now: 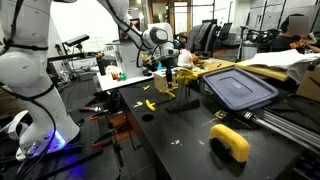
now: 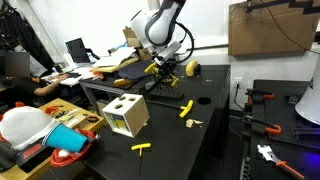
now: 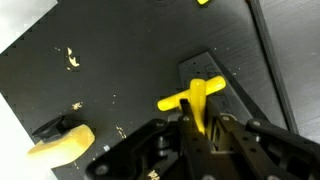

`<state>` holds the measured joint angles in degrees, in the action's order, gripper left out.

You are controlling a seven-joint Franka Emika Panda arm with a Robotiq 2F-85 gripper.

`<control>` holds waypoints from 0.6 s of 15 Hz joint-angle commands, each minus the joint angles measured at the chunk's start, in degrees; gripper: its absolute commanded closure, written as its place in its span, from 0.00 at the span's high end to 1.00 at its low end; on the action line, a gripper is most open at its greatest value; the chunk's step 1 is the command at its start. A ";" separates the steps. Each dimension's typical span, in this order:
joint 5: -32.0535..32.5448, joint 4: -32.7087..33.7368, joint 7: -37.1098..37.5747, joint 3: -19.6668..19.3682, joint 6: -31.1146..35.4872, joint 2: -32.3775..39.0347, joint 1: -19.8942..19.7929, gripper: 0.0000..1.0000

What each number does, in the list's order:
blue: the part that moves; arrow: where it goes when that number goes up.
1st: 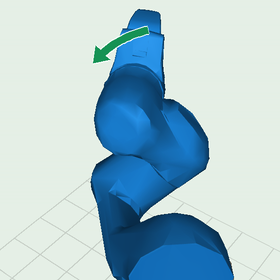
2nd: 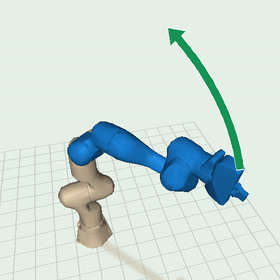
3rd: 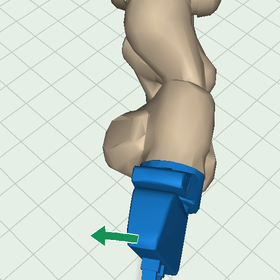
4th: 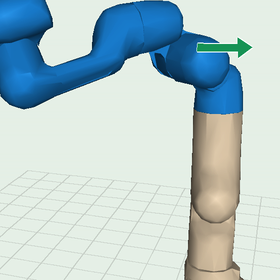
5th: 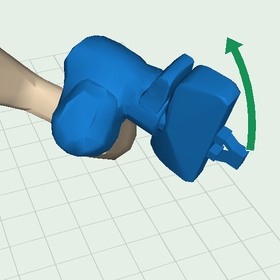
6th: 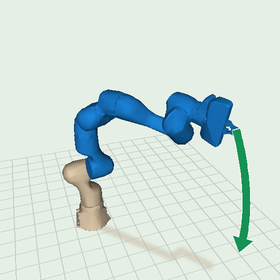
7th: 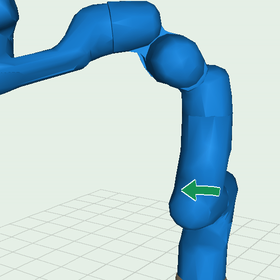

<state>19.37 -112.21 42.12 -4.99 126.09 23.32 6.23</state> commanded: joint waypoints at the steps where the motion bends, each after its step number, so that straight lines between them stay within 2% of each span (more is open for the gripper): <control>1: -1.36 3.60 0.13 -0.52 -3.82 1.35 0.49 0.04; 9: -5.66 8.28 -0.15 -0.16 -6.33 4.73 0.19 0.04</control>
<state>15.61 -106.78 42.12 -5.05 122.27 26.54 6.24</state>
